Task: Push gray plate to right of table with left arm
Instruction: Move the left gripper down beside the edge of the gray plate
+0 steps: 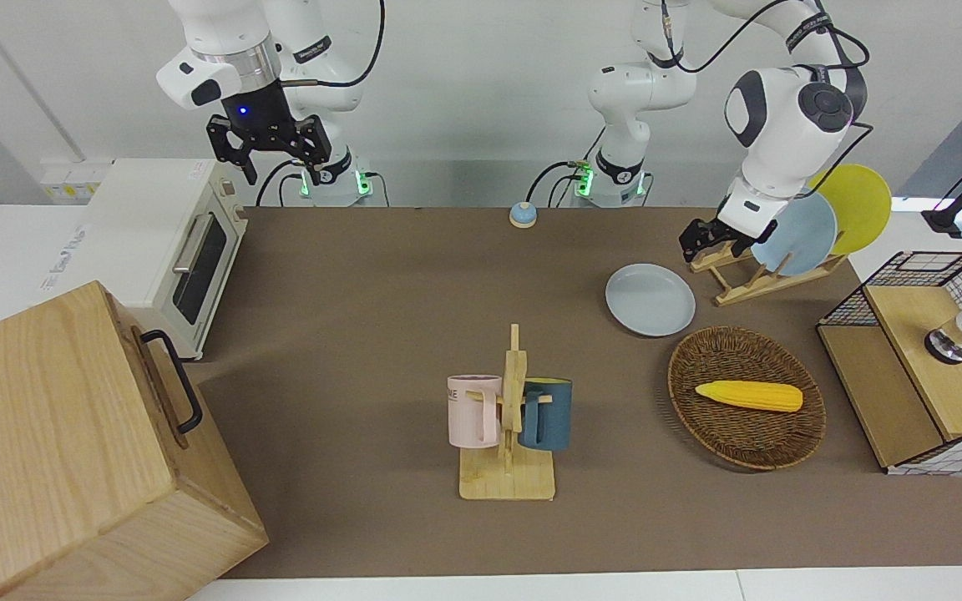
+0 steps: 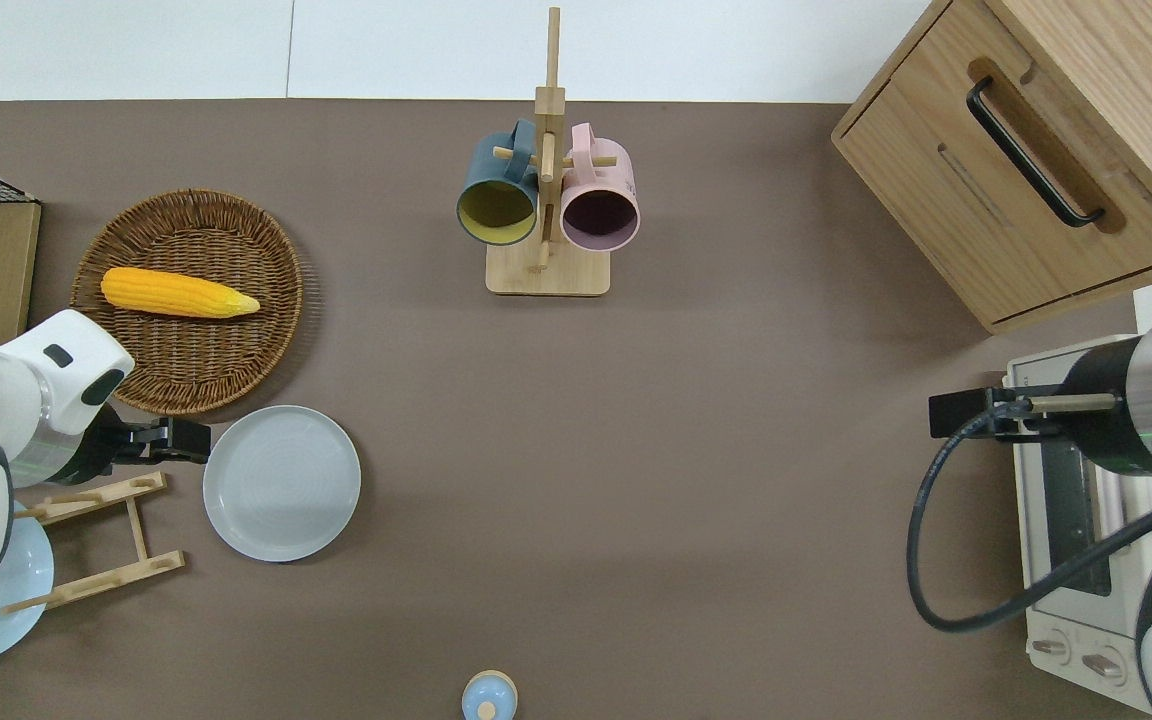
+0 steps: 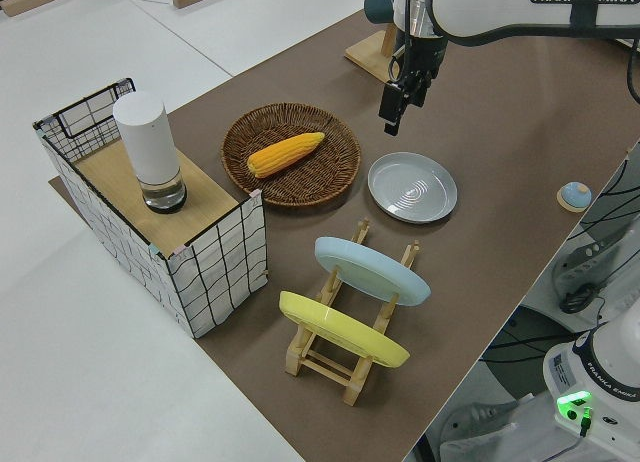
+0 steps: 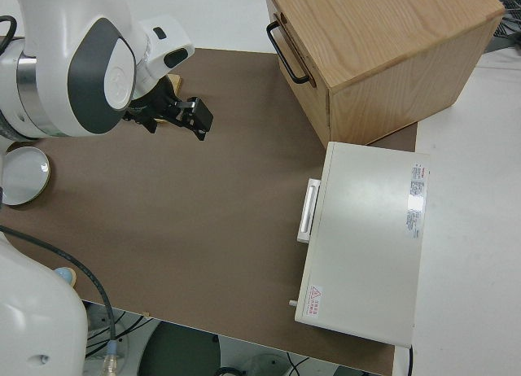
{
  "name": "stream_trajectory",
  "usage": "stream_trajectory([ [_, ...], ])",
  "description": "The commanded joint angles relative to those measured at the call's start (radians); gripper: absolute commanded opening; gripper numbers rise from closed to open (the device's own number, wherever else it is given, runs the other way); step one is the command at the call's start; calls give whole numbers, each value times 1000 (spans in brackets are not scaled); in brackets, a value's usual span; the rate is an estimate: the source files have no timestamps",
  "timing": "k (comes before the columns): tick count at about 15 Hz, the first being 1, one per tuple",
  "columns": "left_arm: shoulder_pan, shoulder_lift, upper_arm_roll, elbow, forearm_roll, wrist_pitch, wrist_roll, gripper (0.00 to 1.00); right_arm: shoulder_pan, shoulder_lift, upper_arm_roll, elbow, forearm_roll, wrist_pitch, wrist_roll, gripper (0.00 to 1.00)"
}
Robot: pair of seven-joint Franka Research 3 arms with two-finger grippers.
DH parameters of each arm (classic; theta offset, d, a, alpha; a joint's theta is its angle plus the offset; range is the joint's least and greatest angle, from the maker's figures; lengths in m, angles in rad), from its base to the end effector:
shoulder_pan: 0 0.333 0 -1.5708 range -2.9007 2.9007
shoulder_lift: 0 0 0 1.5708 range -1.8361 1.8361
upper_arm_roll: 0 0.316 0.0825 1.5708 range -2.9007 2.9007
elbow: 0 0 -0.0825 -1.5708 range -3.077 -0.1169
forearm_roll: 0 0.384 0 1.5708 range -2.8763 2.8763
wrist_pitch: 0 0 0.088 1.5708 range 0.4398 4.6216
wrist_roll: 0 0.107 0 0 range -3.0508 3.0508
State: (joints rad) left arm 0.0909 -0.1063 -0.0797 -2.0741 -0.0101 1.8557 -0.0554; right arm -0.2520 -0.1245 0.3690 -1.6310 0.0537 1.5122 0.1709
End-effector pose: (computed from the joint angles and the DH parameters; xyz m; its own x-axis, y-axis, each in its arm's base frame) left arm 0.5101 0.0040 0.4672 0.9912 0.0707 -0.1121 0.0705 -0.9975 -0.0054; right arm 0.5061 0.0786 0.6526 0.9986 -0.0534 -0.0041 -0.0535 -0.9985 -0.0082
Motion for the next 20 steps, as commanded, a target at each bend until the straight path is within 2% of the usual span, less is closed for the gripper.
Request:
stream_trajectory([
  [1,29,-56,-11,-134,13,115,49,991,-24,-27,14,-27,21,0,10,996],
  [6,47,-46,-11,-247,21,247,83,989,-24,-27,14,-27,21,0,10,996],
  [9,76,0,-11,-300,21,331,118,987,-24,-27,14,-27,21,0,10,996],
  [11,79,8,-9,-345,21,384,117,985,-24,-27,14,-27,21,0,10,996],
  [17,82,49,-9,-353,21,418,118,970,-24,-27,14,-27,21,0,12,996],
  [20,101,88,-15,-354,21,438,120,895,-24,-27,14,-27,21,0,12,996],
])
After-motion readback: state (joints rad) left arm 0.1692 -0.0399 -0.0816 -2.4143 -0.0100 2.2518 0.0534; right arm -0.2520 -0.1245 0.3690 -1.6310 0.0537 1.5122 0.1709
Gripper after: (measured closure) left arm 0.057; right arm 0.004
